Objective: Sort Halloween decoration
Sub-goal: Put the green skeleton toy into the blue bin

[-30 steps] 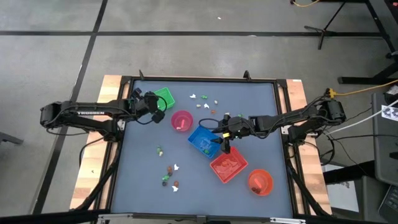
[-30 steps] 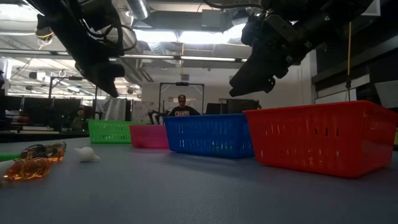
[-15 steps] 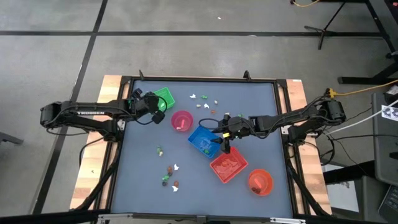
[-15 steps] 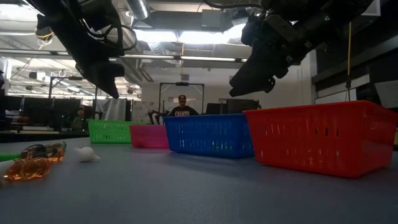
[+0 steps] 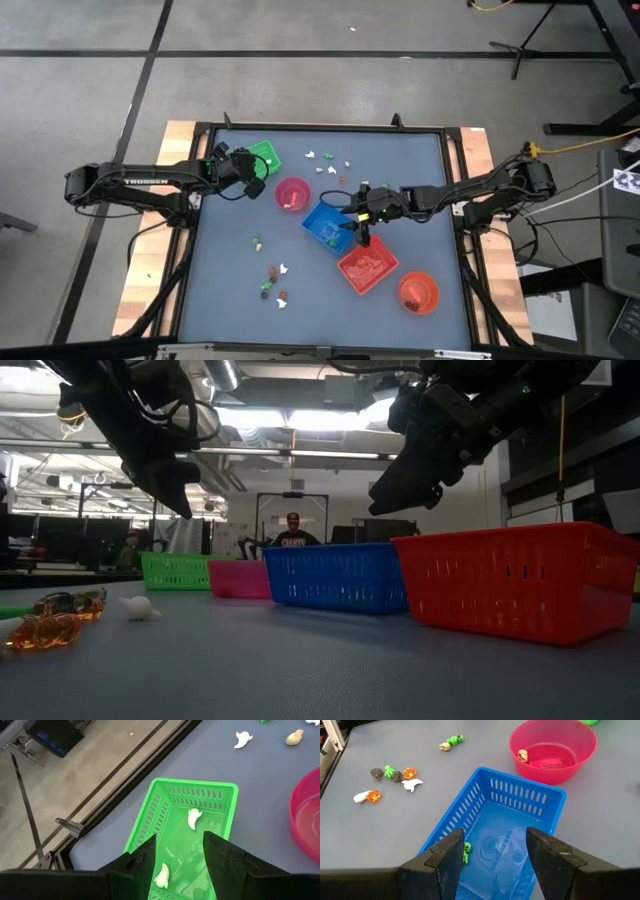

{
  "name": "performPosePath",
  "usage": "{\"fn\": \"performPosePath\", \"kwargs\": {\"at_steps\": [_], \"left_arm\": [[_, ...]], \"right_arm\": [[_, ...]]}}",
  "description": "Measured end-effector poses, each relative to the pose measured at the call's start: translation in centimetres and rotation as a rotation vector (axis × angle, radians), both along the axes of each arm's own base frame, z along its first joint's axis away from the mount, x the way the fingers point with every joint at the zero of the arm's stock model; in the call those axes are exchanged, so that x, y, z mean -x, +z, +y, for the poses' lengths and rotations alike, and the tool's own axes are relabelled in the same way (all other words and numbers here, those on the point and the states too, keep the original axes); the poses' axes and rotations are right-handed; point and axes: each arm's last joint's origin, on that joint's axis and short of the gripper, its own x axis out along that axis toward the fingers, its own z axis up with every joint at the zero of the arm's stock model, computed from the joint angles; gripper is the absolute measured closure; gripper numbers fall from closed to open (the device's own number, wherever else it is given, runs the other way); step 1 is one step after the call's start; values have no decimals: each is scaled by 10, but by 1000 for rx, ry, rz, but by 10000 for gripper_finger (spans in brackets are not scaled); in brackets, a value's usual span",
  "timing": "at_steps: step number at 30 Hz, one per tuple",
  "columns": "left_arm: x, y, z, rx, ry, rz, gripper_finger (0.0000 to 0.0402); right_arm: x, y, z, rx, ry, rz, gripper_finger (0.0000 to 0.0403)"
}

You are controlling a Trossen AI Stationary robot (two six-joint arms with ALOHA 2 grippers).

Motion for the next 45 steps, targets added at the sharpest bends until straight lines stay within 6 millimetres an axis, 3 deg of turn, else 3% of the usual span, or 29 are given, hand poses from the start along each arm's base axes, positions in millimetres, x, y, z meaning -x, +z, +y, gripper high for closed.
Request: {"fn": "performPosePath", "kwargs": {"at_steps": [6, 12, 20, 27, 33, 45], "left_arm": [[0, 0, 0, 14, 30, -36, 253], [0, 0, 0, 14, 30, -36, 253], [0, 0, 0, 14, 30, -36, 253], [0, 0, 0, 14, 30, -36, 253], [0, 0, 0, 20, 26, -38, 253], [0, 0, 0, 20, 26, -39, 253]], "right_arm": [[1, 2, 0, 36, 15, -3, 189], [14, 18, -5, 138, 72, -9, 189], [40, 35, -41, 217, -63, 69, 189], [57, 22, -82, 254, -158, 261, 189], [75, 10, -105, 315, -79, 450, 189], [87, -3, -135, 207, 4, 481, 189]]}}
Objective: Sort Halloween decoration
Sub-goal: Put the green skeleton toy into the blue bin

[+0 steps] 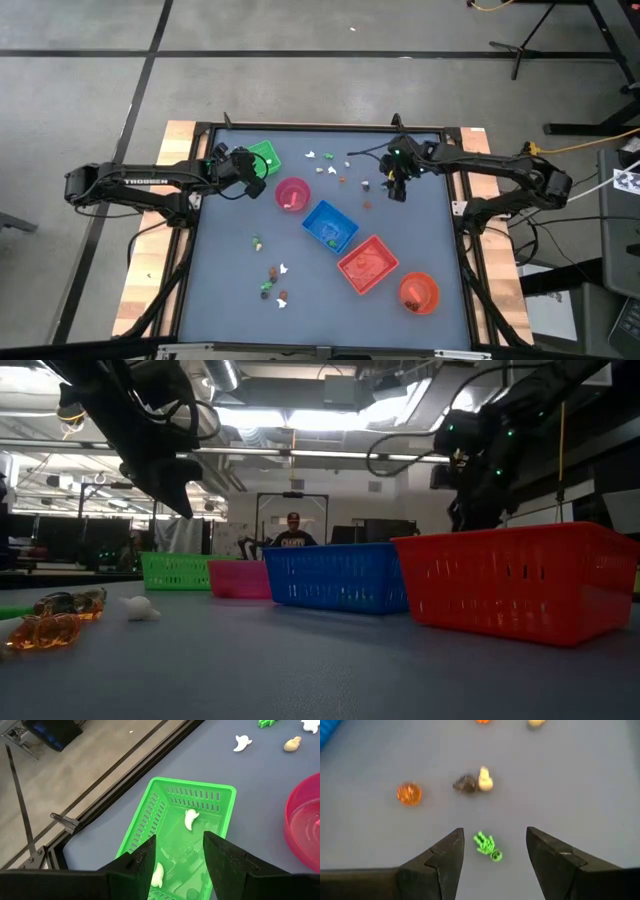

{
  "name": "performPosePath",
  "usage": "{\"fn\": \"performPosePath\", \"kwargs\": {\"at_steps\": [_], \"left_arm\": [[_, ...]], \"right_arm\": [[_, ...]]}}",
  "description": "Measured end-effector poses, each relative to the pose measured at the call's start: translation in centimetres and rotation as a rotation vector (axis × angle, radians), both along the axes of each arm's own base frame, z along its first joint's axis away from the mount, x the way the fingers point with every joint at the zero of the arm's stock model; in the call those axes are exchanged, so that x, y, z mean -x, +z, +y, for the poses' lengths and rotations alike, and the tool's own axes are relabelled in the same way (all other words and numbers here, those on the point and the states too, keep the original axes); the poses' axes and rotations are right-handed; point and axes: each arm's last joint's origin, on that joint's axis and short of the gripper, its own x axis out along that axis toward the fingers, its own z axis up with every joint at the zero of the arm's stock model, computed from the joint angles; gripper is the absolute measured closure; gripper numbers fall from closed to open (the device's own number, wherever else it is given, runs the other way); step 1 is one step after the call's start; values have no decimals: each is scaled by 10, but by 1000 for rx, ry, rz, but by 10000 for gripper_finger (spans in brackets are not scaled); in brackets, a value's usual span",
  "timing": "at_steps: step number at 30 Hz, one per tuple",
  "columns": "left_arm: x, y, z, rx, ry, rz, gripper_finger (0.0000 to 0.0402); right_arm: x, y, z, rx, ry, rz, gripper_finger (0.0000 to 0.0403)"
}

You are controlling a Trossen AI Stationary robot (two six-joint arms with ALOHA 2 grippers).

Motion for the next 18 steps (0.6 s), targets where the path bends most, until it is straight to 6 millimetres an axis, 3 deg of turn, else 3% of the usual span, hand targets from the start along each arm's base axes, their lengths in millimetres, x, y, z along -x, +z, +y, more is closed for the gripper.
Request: {"fn": "performPosePath", "kwargs": {"at_steps": [12, 18], "left_arm": [[0, 0, 0, 0, 1, -1, 253], [0, 0, 0, 0, 1, -1, 253]], "right_arm": [[-10, -43, -8, -50, 53, 180, 189], [-12, -54, -11, -25, 35, 246, 189]]}}
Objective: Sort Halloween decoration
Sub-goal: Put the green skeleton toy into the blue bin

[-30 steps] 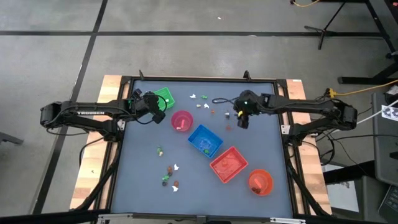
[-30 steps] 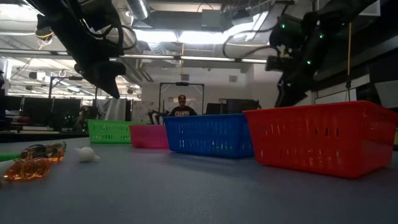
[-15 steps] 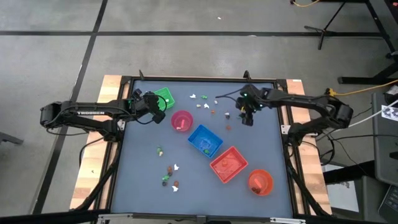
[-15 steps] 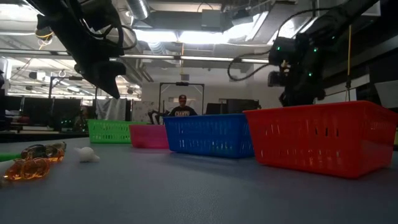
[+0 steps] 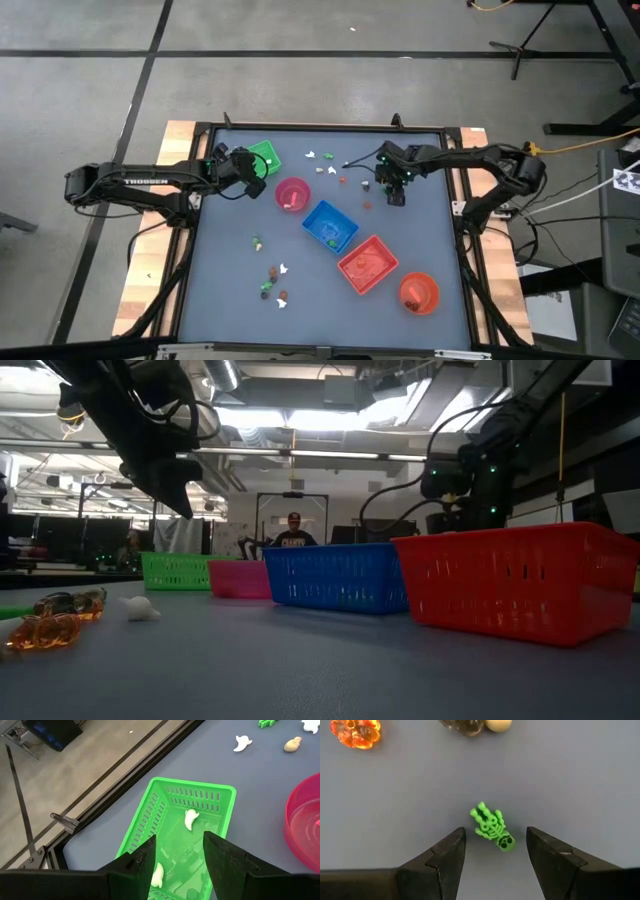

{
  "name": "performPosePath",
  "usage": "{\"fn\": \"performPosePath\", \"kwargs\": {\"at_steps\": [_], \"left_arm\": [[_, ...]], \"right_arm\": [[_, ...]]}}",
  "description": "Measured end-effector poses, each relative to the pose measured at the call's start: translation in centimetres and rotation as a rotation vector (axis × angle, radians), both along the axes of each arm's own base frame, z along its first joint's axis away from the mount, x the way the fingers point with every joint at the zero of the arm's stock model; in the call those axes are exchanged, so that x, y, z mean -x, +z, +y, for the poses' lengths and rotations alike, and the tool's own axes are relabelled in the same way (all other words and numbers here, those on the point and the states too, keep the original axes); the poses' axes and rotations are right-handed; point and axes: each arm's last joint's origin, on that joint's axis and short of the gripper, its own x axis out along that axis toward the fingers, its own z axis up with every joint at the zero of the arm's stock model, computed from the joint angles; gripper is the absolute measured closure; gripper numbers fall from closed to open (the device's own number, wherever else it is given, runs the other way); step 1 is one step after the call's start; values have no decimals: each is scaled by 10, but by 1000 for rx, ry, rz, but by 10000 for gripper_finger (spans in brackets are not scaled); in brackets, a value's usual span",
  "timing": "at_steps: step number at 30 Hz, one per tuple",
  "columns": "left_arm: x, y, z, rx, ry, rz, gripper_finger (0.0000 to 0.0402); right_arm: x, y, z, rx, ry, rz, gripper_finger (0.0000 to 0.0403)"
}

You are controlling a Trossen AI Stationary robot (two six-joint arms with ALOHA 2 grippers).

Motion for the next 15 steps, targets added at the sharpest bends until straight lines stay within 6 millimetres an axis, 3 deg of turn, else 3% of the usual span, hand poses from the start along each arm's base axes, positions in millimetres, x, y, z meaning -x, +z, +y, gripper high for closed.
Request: {"fn": "performPosePath", "kwargs": {"at_steps": [10, 15], "left_arm": [[0, 0, 0, 0, 0, 0, 253], [0, 0, 0, 0, 0, 0, 253]], "right_arm": [[-1, -2, 0, 1, 0, -2, 193], [-1, -2, 0, -17, 5, -9, 232]]}}
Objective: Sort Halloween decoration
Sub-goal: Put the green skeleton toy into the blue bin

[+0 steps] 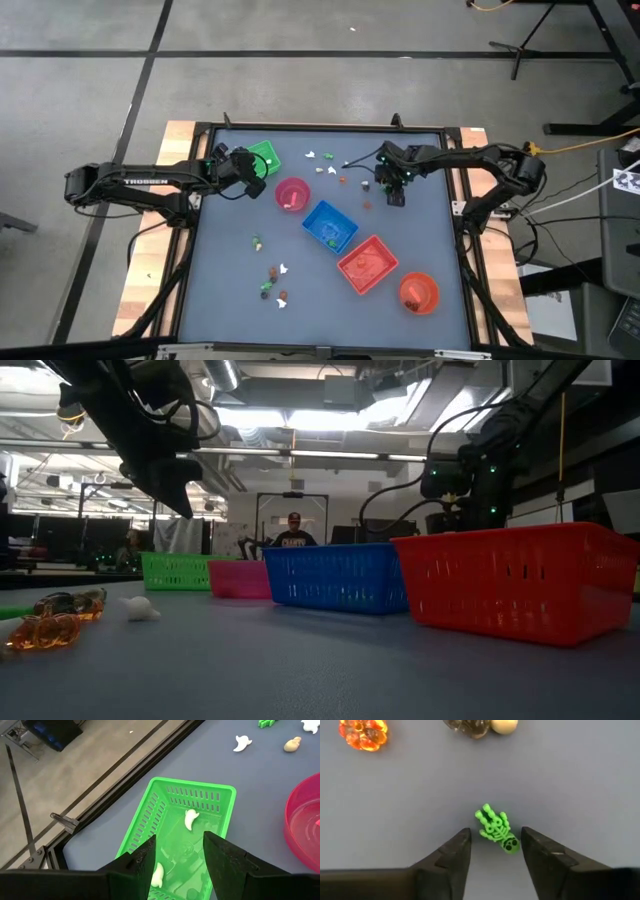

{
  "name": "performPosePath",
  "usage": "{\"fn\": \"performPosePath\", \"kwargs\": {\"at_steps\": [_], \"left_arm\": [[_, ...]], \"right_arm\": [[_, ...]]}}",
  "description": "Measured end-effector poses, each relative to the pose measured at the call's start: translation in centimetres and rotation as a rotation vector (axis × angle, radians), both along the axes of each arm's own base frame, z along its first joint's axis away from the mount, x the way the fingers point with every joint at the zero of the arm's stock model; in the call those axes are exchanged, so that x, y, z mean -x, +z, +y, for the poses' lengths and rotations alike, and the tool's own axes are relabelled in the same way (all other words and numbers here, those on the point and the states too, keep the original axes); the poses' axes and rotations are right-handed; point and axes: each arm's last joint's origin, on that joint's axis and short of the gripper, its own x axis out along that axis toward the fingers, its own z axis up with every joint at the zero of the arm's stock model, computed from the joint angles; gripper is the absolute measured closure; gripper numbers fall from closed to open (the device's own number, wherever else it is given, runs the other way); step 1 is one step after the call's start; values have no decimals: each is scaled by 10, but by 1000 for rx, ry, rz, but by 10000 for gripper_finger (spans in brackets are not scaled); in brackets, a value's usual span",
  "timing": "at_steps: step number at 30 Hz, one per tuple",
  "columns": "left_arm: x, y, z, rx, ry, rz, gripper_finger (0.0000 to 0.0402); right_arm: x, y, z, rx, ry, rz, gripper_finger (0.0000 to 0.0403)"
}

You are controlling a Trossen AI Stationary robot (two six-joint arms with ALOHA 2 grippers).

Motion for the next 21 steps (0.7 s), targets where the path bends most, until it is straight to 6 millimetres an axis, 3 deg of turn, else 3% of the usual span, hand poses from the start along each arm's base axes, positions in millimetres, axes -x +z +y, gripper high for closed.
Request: {"fn": "performPosePath", "kwargs": {"at_steps": [11, 21], "left_arm": [[0, 0, 0, 0, 0, 0, 253], [0, 0, 0, 0, 0, 0, 253]], "right_arm": [[-1, 0, 0, -20, 6, -19, 338], [-1, 0, 0, -25, 7, -22, 360]]}}
